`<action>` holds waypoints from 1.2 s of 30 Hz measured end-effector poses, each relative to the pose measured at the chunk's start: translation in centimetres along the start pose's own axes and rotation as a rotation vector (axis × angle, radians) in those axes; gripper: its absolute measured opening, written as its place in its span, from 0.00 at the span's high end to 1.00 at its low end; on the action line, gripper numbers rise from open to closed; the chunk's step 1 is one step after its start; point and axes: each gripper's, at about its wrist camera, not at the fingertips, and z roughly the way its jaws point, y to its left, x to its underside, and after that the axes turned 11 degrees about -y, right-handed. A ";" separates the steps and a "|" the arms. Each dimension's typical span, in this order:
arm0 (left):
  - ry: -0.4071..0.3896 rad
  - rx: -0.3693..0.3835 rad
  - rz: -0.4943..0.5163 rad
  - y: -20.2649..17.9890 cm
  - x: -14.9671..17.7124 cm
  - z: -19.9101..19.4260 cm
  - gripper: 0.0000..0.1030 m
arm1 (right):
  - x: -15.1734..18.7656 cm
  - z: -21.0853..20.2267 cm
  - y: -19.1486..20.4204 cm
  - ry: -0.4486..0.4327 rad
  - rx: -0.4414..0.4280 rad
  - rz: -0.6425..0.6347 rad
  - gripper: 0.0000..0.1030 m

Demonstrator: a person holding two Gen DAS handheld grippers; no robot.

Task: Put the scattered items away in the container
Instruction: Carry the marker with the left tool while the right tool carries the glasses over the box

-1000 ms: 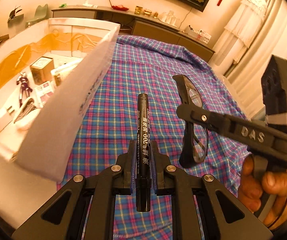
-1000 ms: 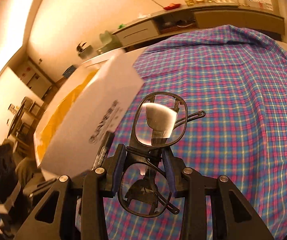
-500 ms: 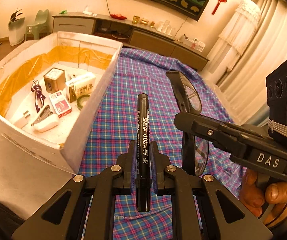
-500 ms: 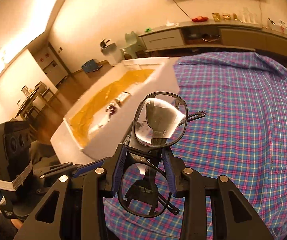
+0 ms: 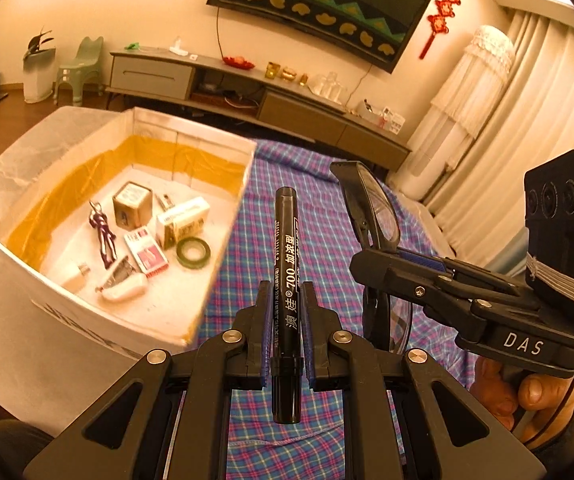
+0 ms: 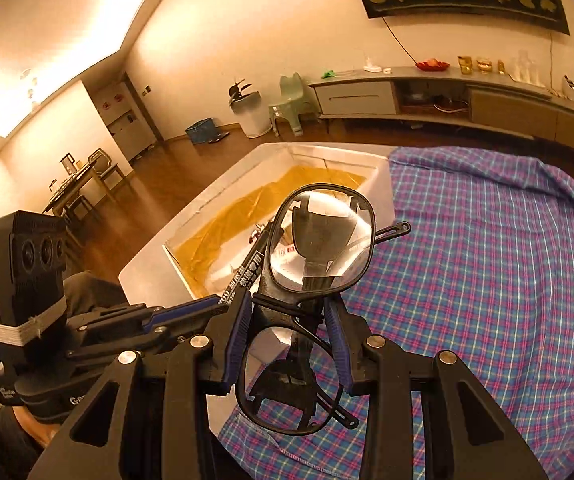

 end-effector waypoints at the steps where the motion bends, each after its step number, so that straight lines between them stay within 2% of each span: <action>1: -0.006 -0.003 0.001 0.2 -0.4 -0.2 0.87 | -0.3 0.1 0.2 -0.001 -0.003 -0.006 0.62; 19: -0.058 -0.054 -0.043 5.8 -6.5 0.0 0.87 | -5.4 4.2 3.9 0.010 -0.020 -0.111 0.62; 28: -0.037 -0.069 -0.081 8.9 -9.1 2.3 0.87 | -7.3 8.4 4.0 0.047 -0.010 -0.130 0.62; 36: 0.006 -0.130 -0.108 13.0 -10.6 4.6 0.87 | -8.5 13.1 3.4 0.109 0.004 -0.113 0.62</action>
